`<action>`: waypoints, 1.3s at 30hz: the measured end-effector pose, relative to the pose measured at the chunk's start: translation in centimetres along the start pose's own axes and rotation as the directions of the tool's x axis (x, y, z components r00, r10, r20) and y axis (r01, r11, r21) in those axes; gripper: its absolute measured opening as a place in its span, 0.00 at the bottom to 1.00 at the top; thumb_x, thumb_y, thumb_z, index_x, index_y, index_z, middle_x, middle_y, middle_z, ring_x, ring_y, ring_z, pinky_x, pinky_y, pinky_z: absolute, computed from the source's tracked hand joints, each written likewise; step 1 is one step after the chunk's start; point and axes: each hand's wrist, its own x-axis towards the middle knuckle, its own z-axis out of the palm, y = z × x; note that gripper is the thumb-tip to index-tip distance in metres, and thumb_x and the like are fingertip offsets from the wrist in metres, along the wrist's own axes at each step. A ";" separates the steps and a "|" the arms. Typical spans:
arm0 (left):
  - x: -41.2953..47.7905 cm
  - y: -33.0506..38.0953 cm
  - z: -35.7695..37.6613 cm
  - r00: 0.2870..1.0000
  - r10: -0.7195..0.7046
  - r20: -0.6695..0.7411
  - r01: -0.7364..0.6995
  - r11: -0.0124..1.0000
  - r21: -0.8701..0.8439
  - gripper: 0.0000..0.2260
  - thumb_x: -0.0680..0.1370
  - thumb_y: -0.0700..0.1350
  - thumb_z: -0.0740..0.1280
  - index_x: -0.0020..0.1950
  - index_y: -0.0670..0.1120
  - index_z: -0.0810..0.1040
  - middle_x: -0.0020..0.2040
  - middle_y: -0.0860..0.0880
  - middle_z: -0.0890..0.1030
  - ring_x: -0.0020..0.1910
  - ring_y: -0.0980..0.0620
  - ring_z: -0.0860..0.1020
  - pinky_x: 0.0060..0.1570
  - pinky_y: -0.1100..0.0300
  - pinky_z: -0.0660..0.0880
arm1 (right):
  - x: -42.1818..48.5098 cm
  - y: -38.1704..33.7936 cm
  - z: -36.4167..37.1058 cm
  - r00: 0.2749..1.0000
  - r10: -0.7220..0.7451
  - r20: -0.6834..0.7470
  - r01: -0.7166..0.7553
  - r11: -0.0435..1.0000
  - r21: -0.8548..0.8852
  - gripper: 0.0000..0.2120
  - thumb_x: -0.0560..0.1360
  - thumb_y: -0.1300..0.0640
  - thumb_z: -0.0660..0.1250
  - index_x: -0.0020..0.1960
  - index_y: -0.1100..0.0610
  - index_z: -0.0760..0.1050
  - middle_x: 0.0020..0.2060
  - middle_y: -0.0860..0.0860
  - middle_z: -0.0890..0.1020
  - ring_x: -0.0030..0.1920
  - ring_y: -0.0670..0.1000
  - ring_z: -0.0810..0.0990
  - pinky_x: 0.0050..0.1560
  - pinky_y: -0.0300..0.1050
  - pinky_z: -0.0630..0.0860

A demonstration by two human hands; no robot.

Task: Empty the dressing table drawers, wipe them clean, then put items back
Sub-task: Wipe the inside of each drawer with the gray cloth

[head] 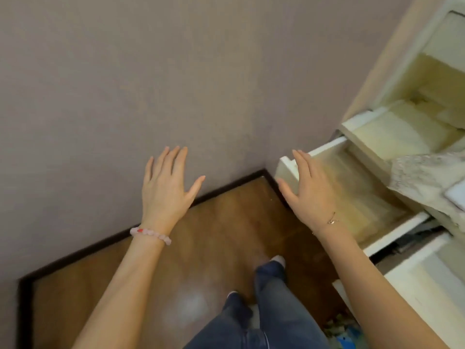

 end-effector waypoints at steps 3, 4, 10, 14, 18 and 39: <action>-3.9 -4.3 -1.9 0.988 -0.155 -0.004 0.155 0.987 0.050 0.31 0.76 0.61 0.55 0.70 0.42 0.66 0.68 0.43 0.71 0.71 0.44 0.65 0.70 0.45 0.60 | 0.6 -4.7 2.0 0.984 -0.169 0.050 0.166 0.985 0.052 0.31 0.76 0.42 0.57 0.74 0.56 0.58 0.72 0.53 0.65 0.73 0.53 0.61 0.72 0.52 0.60; -5.2 -5.5 -2.4 0.979 -0.204 -0.010 0.205 0.977 0.068 0.31 0.76 0.62 0.54 0.71 0.42 0.66 0.69 0.43 0.71 0.71 0.44 0.65 0.70 0.45 0.59 | 0.8 -6.1 2.7 0.972 -0.224 0.068 0.220 0.973 0.074 0.31 0.77 0.42 0.58 0.74 0.56 0.58 0.72 0.53 0.65 0.73 0.53 0.61 0.72 0.53 0.60; -12.4 -10.8 -6.0 0.865 -0.491 -0.102 0.501 0.853 0.146 0.31 0.76 0.62 0.53 0.72 0.43 0.65 0.70 0.43 0.70 0.72 0.45 0.64 0.71 0.47 0.57 | 2.1 -14.9 6.8 0.833 -0.518 0.194 0.488 0.853 0.183 0.33 0.75 0.38 0.51 0.73 0.56 0.59 0.70 0.53 0.67 0.72 0.52 0.62 0.71 0.54 0.62; -17.9 -12.6 -8.4 0.707 -0.688 -0.166 0.707 0.676 0.207 0.30 0.77 0.62 0.55 0.73 0.45 0.64 0.71 0.45 0.69 0.73 0.46 0.62 0.72 0.49 0.54 | 2.1 -20.6 9.3 0.667 -0.696 0.266 0.631 0.718 0.294 0.31 0.76 0.41 0.57 0.74 0.56 0.58 0.71 0.52 0.65 0.73 0.51 0.60 0.73 0.50 0.59; -23.2 -12.6 -10.3 0.506 -0.835 -0.216 0.856 0.455 0.246 0.29 0.78 0.62 0.57 0.73 0.45 0.64 0.71 0.45 0.68 0.73 0.46 0.62 0.72 0.48 0.54 | 1.0 -26.0 11.1 0.471 -0.826 0.310 0.714 0.564 0.415 0.32 0.76 0.41 0.57 0.74 0.56 0.57 0.72 0.51 0.64 0.73 0.50 0.59 0.73 0.50 0.58; -49.0 -7.9 -20.0 -0.103 -0.875 -0.472 0.958 -0.215 0.189 0.31 0.76 0.63 0.52 0.72 0.45 0.65 0.70 0.45 0.70 0.71 0.46 0.64 0.71 0.46 0.59 | -23.4 -45.8 14.2 -0.225 -0.966 0.124 0.719 -0.079 0.690 0.34 0.74 0.37 0.51 0.74 0.55 0.57 0.72 0.51 0.64 0.73 0.51 0.59 0.72 0.53 0.61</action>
